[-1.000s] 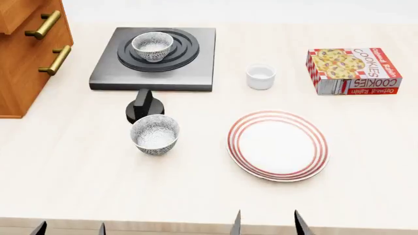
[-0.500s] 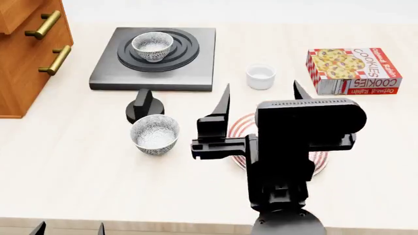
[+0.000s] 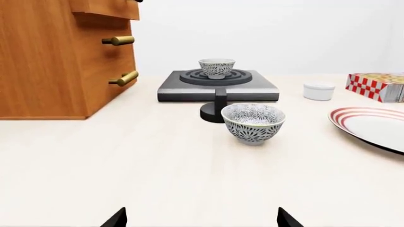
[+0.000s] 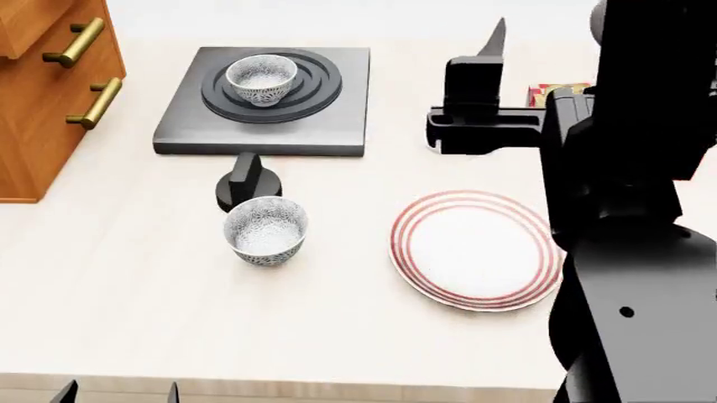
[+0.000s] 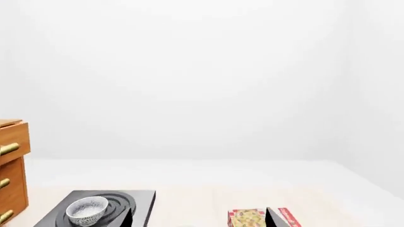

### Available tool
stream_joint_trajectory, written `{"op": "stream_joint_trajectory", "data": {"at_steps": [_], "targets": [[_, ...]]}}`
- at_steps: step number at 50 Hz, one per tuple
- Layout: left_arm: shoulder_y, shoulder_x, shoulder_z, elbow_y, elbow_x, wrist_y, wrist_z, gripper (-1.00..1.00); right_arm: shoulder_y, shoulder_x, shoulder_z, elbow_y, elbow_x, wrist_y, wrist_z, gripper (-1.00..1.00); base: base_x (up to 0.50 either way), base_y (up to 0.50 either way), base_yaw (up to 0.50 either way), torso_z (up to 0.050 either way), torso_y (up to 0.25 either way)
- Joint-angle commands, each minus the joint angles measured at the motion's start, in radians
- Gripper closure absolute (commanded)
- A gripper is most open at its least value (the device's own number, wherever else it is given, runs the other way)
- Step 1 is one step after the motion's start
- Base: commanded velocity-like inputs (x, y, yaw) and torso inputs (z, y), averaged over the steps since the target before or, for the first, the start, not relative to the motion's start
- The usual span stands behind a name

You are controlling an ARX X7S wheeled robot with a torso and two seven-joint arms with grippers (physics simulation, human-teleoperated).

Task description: Pick the akita bowl on the stove and place it on the plate.

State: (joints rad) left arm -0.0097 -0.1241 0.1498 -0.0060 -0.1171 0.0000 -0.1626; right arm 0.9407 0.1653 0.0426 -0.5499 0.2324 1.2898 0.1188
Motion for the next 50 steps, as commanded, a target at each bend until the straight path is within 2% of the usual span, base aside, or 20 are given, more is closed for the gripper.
{"op": "stream_joint_trajectory", "data": {"at_steps": [1, 8, 14, 28, 31, 33, 37, 43, 50], "targets": [[-0.002, -0.007, 0.012, -0.011, -0.002, 0.010, -0.013, -1.00, -0.103, 0.012, 0.163, -0.086, 0.046, 0.066, -0.032, -1.00, 0.00, 0.00, 0.00, 0.000, 0.000], [-0.002, -0.013, 0.018, -0.004, -0.001, 0.005, -0.024, -1.00, -0.198, 0.004, 0.184, -0.100, 0.058, -0.008, -0.056, -1.00, 0.00, 0.00, 0.00, 0.000, 0.000], [-0.005, -0.017, 0.021, 0.001, -0.002, -0.003, -0.032, -1.00, -0.249, 0.029, 0.147, -0.076, 0.041, -0.077, -0.063, -1.00, 0.00, 0.00, 0.00, 0.000, 0.000], [-0.013, -0.018, 0.013, 0.031, -0.037, -0.046, -0.055, -1.00, -0.265, 0.043, 0.123, -0.077, 0.038, -0.097, -0.058, -1.00, 0.00, 0.00, 0.00, 0.000, 0.000], [-0.013, -0.012, -0.007, 0.088, -0.063, -0.071, -0.076, -1.00, -0.263, 0.044, 0.120, -0.079, 0.039, -0.096, -0.056, -1.00, 0.00, 0.00, 0.00, 0.000, 0.000], [-0.017, -0.017, -0.021, 0.155, -0.105, -0.139, -0.082, -1.00, -0.266, 0.046, 0.118, -0.076, 0.038, -0.102, -0.055, -1.00, 0.00, 0.00, 0.00, 0.000, 0.000], [-0.044, -0.040, 0.011, 0.239, -0.084, -0.226, -0.093, -1.00, -0.267, 0.047, 0.116, -0.079, 0.040, -0.099, -0.053, -1.00, 0.00, 0.00, 0.00, 0.000, 0.000], [-0.161, -0.059, 0.036, 0.396, -0.106, -0.455, -0.117, -1.00, -0.266, 0.047, 0.117, -0.078, 0.044, -0.093, -0.050, -1.00, 0.00, 0.00, 0.00, 0.000, 0.000], [-0.300, -0.066, 0.059, 0.435, -0.100, -0.609, -0.143, -1.00, -0.261, 0.048, 0.119, -0.082, 0.050, -0.083, -0.046, -1.00, 0.00, 0.00, 0.00, 0.000, 0.000]]}}
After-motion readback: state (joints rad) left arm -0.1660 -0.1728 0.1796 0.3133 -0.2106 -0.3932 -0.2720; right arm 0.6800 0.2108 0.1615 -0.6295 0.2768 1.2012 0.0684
